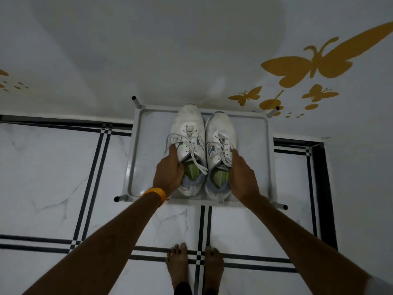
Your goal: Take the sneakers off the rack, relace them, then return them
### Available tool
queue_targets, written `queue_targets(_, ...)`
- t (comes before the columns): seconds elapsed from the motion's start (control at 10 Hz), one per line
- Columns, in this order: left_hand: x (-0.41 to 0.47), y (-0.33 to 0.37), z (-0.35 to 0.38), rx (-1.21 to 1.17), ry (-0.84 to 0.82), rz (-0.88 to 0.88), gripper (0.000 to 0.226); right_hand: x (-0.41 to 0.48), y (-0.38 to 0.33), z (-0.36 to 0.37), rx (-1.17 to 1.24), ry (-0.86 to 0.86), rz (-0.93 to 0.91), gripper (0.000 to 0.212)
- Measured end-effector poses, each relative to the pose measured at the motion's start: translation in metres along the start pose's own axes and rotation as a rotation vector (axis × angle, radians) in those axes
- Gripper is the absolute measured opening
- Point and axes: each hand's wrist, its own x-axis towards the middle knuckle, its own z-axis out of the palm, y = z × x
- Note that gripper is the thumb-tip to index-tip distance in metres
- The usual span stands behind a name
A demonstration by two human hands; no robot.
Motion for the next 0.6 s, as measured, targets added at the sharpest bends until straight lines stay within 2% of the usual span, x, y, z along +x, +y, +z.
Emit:
queue_targets(0.3, 0.011, -0.013, 0.015, -0.035, -0.059, -0.044, 0.06, 0.019, 0.011, 0.01, 0.045, -0.023, 0.029, 0.064)
queue_targets(0.5, 0.01, -0.007, 0.008, 0.055, -0.139, -0.057, 0.064, 0.018, 0.003, 0.001, 0.041, -0.065, 0.056, 0.063)
queue_targets(0.6, 0.003, -0.006, 0.002, 0.187, -0.134, -0.104, 0.067, 0.007, 0.002, -0.013, -0.118, -0.036, 0.054, 0.071)
